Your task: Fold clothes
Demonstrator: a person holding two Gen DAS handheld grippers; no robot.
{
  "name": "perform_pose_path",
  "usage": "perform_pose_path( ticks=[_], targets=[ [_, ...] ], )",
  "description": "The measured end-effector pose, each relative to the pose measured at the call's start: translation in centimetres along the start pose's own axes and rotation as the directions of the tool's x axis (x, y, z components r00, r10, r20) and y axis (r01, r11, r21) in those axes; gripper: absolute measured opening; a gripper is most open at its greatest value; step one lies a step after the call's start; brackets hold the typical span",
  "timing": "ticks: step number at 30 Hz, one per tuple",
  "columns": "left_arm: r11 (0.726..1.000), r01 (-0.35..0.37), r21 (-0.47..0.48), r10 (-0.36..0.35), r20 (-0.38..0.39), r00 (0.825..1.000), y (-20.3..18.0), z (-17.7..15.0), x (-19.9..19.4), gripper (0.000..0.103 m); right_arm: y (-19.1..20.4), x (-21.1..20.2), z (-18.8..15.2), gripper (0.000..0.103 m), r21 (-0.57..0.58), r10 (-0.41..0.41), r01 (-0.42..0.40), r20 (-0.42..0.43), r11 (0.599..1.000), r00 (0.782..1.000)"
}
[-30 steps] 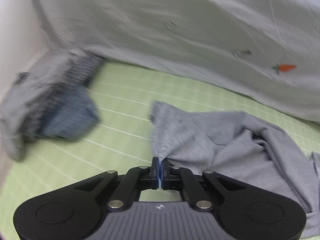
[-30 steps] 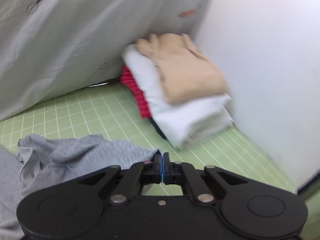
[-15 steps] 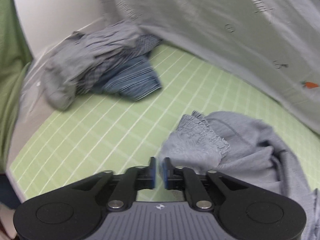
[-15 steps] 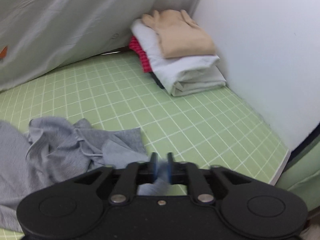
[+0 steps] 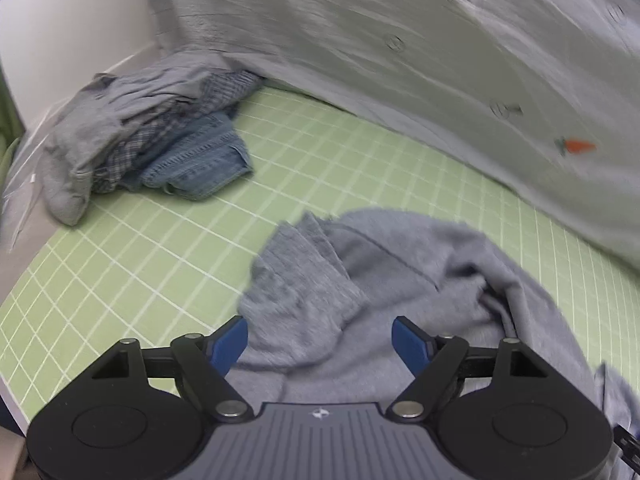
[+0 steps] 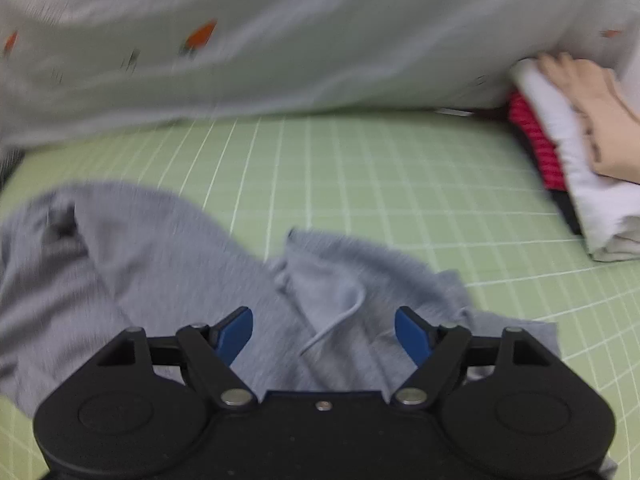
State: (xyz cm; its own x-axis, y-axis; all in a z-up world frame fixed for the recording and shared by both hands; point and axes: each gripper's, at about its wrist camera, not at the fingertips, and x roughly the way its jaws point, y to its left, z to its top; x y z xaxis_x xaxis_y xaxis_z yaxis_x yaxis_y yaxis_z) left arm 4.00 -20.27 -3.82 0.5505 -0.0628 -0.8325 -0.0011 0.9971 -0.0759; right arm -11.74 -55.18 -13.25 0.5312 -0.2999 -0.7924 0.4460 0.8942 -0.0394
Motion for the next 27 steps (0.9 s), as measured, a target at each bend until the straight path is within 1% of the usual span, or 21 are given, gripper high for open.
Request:
perform_pose_path(
  ticks=[1,2,3,4,5,6,9,11,13,14,15,16,17,18,19,20,21,22,23,25,27],
  targets=[
    [1.000,-0.005,0.015,0.005,-0.010,1.000,-0.2,-0.3,0.1,0.081,0.2,0.7,-0.2,0.064,-0.031,-0.005,0.004,-0.032,1.000,0.999],
    [1.000,-0.010,0.025,0.011,-0.022,1.000,-0.4,-0.6,0.3,0.081,0.3,1.3,-0.4,0.048,-0.055,-0.007,0.004,-0.060,0.998,0.998],
    [0.999,-0.013,0.030,0.014,-0.033,0.999,-0.4,-0.7,0.5,0.081,0.0,1.7,-0.3,0.038,-0.064,-0.002,-0.003,-0.079,0.998,0.997],
    [0.999,-0.013,0.029,0.015,-0.043,0.999,-0.4,-0.8,0.7,0.081,-0.3,2.0,-0.3,0.017,-0.073,0.004,-0.011,-0.098,0.997,0.995],
    [0.999,-0.017,0.027,0.018,-0.049,0.999,-0.4,-0.7,0.9,0.081,-0.7,2.3,-0.1,0.004,-0.078,0.011,-0.020,-0.110,0.997,0.994],
    [0.999,-0.020,0.025,0.021,-0.055,0.998,-0.4,-0.7,1.1,0.081,-1.2,2.1,0.6,0.004,-0.075,0.021,-0.029,-0.102,0.997,0.995],
    [0.999,-0.032,0.030,0.033,-0.065,0.997,-0.5,-0.2,1.7,0.081,-2.6,0.8,3.9,0.003,-0.074,0.037,-0.039,-0.033,0.996,0.999],
    [0.999,-0.038,0.038,0.040,-0.072,0.997,-0.8,0.1,2.2,0.081,-4.1,0.0,7.6,0.003,-0.055,0.015,-0.011,0.056,0.998,0.998],
    [0.998,-0.047,0.048,0.050,-0.078,0.996,-1.1,0.5,2.7,0.081,-5.6,-0.9,11.3,0.003,-0.033,-0.009,0.014,0.144,0.999,0.990],
    [0.997,-0.051,0.053,0.056,-0.082,0.995,-1.2,0.6,3.0,0.081,-6.4,-1.3,13.2,0.003,-0.018,-0.030,0.034,0.193,0.999,0.981],
    [0.997,-0.056,0.057,0.061,-0.086,0.994,-1.3,0.7,3.3,0.081,-7.0,-1.8,15.1,0.002,0.007,-0.076,0.077,0.259,0.997,0.963],
    [0.997,-0.060,0.058,0.065,-0.092,0.994,-1.3,0.8,3.5,0.081,-7.7,-2.3,16.6,0.002,0.042,-0.136,0.129,0.330,0.991,0.934],
    [0.996,-0.062,0.057,0.068,-0.100,0.993,-1.3,0.8,3.9,0.081,-8.4,-2.7,17.8,0.004,0.086,-0.186,0.166,0.393,0.982,0.900],
    [0.996,-0.065,0.056,0.070,-0.109,0.992,-1.3,0.9,4.2,0.081,-9.1,-3.0,18.8,0.006,0.128,-0.231,0.195,0.433,0.972,0.871],
    [0.996,-0.068,0.056,0.074,-0.119,0.990,-1.3,0.8,4.6,0.081,-9.5,-2.9,19.5,0.016,0.157,-0.262,0.215,0.429,0.964,0.864],
    [0.996,-0.071,0.056,0.078,-0.129,0.989,-1.2,0.7,4.9,0.081,-9.8,-2.7,19.9,0.028,0.179,-0.285,0.229,0.420,0.957,0.862],
    [0.996,-0.074,0.057,0.081,-0.139,0.987,-1.2,0.6,5.3,0.081,-9.7,-2.3,19.6,0.035,0.177,-0.281,0.227,0.398,0.958,0.873],
    [0.995,-0.079,0.061,0.087,-0.148,0.985,-1.2,0.5,5.7,0.081,-9.2,-1.8,18.5,0.050,0.161,-0.263,0.218,0.371,0.963,0.890],
    [0.994,-0.083,0.066,0.093,-0.158,0.983,-1.2,0.5,6.0,0.081,-8.7,-1.4,17.3,0.061,0.145,-0.245,0.207,0.344,0.968,0.906],
    [0.993,-0.090,0.081,0.103,-0.174,0.979,-1.2,0.3,6.8,0.081,-7.7,-0.4,15.1,0.066,0.113,-0.210,0.184,0.287,0.976,0.935],
    [0.989,-0.095,0.109,0.113,-0.180,0.977,-1.3,0.2,7.4,0.081,-6.2,0.6,12.4,0.067,0.073,-0.186,0.174,0.211,0.982,0.959]
  ],
)
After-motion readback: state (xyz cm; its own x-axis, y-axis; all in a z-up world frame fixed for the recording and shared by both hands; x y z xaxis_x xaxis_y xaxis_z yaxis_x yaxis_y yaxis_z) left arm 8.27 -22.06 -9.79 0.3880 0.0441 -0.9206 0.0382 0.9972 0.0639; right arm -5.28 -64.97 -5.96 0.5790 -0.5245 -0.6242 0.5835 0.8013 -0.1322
